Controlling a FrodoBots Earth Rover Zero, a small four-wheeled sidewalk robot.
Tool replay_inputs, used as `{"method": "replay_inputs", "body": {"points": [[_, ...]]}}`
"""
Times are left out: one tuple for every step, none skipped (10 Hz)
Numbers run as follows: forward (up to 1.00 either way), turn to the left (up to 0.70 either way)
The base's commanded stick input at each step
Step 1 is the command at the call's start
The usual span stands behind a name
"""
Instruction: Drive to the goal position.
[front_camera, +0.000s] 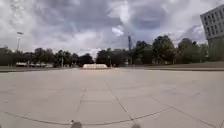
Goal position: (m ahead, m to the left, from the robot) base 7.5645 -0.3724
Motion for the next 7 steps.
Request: {"method": "replay_inputs", "body": {"points": [[0.7,0.0],[0.7,0.0],[0.7,0.0],[0.7,0.0],[0.7,0.0],[0.7,0.0],[0.7,0.0]]}}
